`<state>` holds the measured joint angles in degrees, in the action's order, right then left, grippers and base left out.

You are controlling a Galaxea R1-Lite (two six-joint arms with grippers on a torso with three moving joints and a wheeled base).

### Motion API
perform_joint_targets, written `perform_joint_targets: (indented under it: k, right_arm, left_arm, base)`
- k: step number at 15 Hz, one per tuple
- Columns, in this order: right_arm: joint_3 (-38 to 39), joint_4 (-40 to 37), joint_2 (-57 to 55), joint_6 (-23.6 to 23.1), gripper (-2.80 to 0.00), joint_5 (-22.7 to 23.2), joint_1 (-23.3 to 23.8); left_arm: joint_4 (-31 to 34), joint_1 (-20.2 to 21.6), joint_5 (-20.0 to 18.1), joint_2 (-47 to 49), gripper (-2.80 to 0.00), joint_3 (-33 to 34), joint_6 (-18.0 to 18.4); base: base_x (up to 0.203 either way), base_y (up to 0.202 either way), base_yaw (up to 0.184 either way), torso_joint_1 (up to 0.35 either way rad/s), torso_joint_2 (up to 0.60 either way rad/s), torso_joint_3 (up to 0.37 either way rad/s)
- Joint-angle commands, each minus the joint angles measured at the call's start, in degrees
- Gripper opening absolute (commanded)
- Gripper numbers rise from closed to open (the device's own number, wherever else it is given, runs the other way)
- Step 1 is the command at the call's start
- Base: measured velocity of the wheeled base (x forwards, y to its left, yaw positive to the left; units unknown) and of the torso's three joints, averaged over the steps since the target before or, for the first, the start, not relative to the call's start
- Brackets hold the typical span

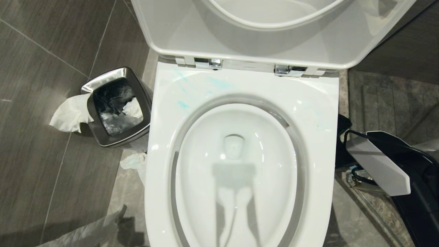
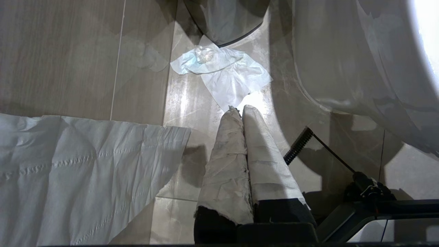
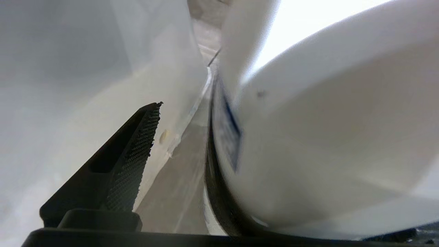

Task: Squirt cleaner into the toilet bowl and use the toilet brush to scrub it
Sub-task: Pour in the cleaning agent

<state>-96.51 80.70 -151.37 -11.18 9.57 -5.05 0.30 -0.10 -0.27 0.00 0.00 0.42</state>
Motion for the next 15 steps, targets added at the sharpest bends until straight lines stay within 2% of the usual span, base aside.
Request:
perform_joint_targets:
  k: [1,6,7,15]
  right_arm:
    - [-0.77,0.42,-0.71,-0.03,0.0,0.18,-0.05]
    - [-2.51,1.14,-1.7,0.06,0.0,0.56,-0.01]
    - [-3.41,1.28,-2.14,0.1,-2.8,1.24,-0.05]
    - [-3.87,1.45,-2.27,0.43,-2.8,1.67,0.04]
  left_arm:
    - [0.02,0.01,0.0,0.09,-2.8,0.09,0.02]
    - [-0.03,0.01,0.0,0.09,-2.8,0.09,0.02]
    - [-0.03,0.01,0.0,0.09,-2.8,0.09,0.02]
    - [-0.03,0.01,0.0,0.09,-2.8,0.09,0.02]
  base:
    - [0.0,0.0,0.0,0.0,0.0,0.0]
    - [0.0,0.0,0.0,0.0,0.0,0.0]
    - [0.0,0.0,0.0,0.0,0.0,0.0]
    - [0.0,0.0,0.0,0.0,0.0,0.0]
